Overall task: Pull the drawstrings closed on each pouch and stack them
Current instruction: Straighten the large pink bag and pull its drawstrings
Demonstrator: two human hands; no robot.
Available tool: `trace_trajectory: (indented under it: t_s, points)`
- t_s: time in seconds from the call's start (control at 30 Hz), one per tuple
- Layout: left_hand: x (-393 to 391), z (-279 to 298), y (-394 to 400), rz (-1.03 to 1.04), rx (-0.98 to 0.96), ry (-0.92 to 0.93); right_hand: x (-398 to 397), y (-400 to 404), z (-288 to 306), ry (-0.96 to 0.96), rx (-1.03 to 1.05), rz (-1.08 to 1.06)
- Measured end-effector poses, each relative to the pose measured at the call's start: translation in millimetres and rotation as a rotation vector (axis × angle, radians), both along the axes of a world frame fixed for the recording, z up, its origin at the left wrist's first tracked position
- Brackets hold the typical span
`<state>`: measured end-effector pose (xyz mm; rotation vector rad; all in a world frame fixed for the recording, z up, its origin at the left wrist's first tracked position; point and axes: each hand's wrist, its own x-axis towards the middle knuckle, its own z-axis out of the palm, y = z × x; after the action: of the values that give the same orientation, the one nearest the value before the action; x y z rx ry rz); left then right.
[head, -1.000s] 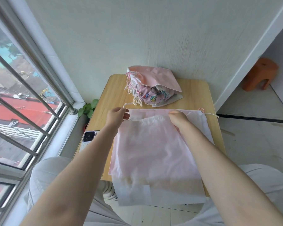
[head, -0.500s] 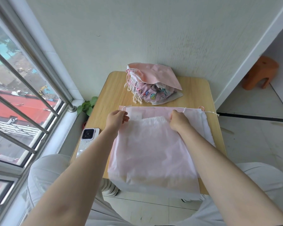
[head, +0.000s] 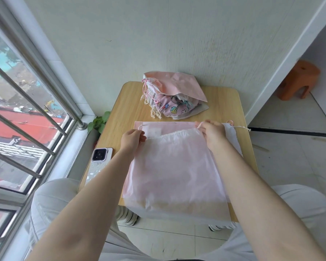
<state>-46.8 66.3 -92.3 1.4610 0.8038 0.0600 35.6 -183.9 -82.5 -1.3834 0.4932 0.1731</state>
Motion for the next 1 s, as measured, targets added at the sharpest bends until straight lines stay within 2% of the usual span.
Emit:
trace_trajectory:
  t_s: [0.03,0.1,0.23,0.37,0.43,0.5,0.53,0.6,0.7,0.77,0.83,0.9,0.93,1.0]
  points:
    - [-0.1,1.0,0.0,0.0,-0.004,0.0,-0.6,0.3,3.3,0.022,0.222,-0.016]
    - [-0.3,4.5,0.6,0.02,-0.035,0.008,-4.6,0.4,12.3,0.05,0.454,-0.034]
    - [1.2,10.1,8.1,0.124,-0.149,0.033,-4.8,-4.1,20.0,0.065,0.615,-0.142]
    - [-0.4,15.1,18.1,0.266,-0.243,0.021,-1.6,-11.2,21.4,0.089,0.578,-0.138]
    - [-2.4,22.5,23.1,0.394,-0.338,-0.01,-1.4,-16.1,21.5,0.112,0.491,-0.125]
    - [-7.6,31.0,31.5,0.511,-0.392,-0.026,0.8,-22.5,19.2,0.151,0.261,-0.125]
    - [-11.4,34.2,35.9,0.527,-0.359,-0.018,2.6,-25.7,17.1,0.151,0.094,-0.111]
    - [-17.9,34.5,41.9,0.433,-0.116,0.024,3.4,-28.6,14.4,0.044,-0.303,-0.031]
    - [-23.1,28.4,35.5,0.006,0.449,0.029,-9.8,-15.2,24.0,-0.15,-0.761,0.341]
    - [-23.7,25.5,25.1,-0.303,0.757,0.075,-18.0,-2.5,30.0,-0.162,-1.011,0.567]
    - [-23.5,24.3,16.8,-0.472,0.993,0.153,-23.8,7.7,35.8,-0.117,-1.227,0.773]
    - [-23.0,23.5,13.7,-0.506,1.092,0.197,-26.5,10.3,35.4,-0.059,-1.317,0.896]
    - [-23.3,23.4,13.5,-0.506,1.101,0.207,-27.7,8.7,34.9,-0.038,-1.297,0.901]
    - [-25.6,22.5,14.2,-0.484,1.055,0.207,-29.4,2.2,30.8,-0.023,-1.102,0.833]
